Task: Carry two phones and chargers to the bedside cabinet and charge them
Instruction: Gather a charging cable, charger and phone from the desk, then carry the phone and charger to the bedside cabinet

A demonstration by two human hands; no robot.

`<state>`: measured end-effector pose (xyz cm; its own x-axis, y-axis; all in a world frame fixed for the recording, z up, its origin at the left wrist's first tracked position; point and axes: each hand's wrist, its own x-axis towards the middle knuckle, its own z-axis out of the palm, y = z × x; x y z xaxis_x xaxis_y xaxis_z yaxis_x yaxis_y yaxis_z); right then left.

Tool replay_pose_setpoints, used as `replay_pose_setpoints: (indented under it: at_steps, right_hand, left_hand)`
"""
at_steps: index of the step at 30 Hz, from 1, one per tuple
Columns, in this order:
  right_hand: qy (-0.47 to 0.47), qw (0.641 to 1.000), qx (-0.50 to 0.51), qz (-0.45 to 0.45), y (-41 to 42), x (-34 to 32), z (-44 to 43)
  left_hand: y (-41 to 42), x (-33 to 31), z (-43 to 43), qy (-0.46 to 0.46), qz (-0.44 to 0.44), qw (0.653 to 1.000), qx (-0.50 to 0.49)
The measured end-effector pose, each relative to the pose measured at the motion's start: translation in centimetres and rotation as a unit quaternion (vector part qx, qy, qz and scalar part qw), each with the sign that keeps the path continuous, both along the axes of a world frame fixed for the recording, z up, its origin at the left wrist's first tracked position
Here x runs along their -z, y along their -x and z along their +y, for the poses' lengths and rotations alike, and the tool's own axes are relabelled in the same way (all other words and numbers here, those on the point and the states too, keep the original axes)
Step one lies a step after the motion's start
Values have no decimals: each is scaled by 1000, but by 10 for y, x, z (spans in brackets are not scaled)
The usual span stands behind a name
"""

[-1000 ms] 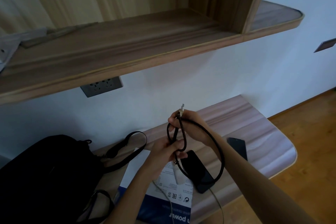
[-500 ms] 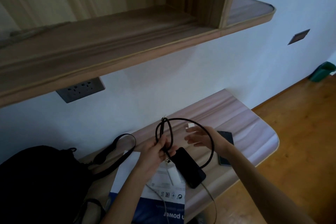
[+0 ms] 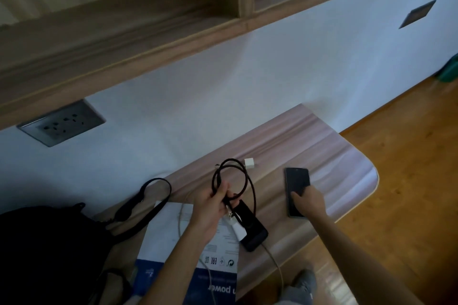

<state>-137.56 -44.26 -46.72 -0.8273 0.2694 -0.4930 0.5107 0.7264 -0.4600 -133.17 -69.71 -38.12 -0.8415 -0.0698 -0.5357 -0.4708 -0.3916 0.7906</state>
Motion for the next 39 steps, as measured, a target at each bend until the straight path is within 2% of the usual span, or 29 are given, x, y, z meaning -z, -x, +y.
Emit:
replay_pose_setpoints:
  at_steps: [6, 9, 14, 16, 18, 19, 21, 23, 27, 33, 39]
  right_hand:
    - [-82, 996, 7, -36, 10, 18, -7]
    - [-114, 992, 13, -49, 14, 19, -8]
    - [-107, 993, -29, -44, 21, 31, 2]
    - [-47, 997, -28, -50, 28, 30, 9]
    - [75, 995, 31, -58, 38, 24, 23]
    - [159, 982, 77, -66, 42, 20, 32]
    - [323, 928, 163, -92, 47, 12, 49]
    - [403, 890, 182, -110, 48, 3, 67]
    - [433, 882, 177, -56, 48, -17, 102]
    - [425, 883, 199, 19, 36, -44, 166]
    - [412, 879, 230, 62, 15, -53, 232]
  left_hand:
    - [7, 1, 27, 10, -23, 1000, -13]
    - [11, -1, 41, -15, -33, 999, -34]
    - [22, -10, 60, -31, -45, 997, -55]
    - [28, -11, 68, -19, -48, 997, -53]
    - [33, -10, 78, -11, -54, 997, -53]
    - [35, -8, 83, -9, -59, 997, -54]
    - [41, -5, 93, -7, -70, 996, -56]
    - [48, -2, 105, 6, -82, 995, -58]
    - [63, 1, 136, 16, -109, 992, -58]
    - [79, -6, 198, -17, -72, 995, -68]
    - [93, -4, 277, 11, -91, 996, 17]
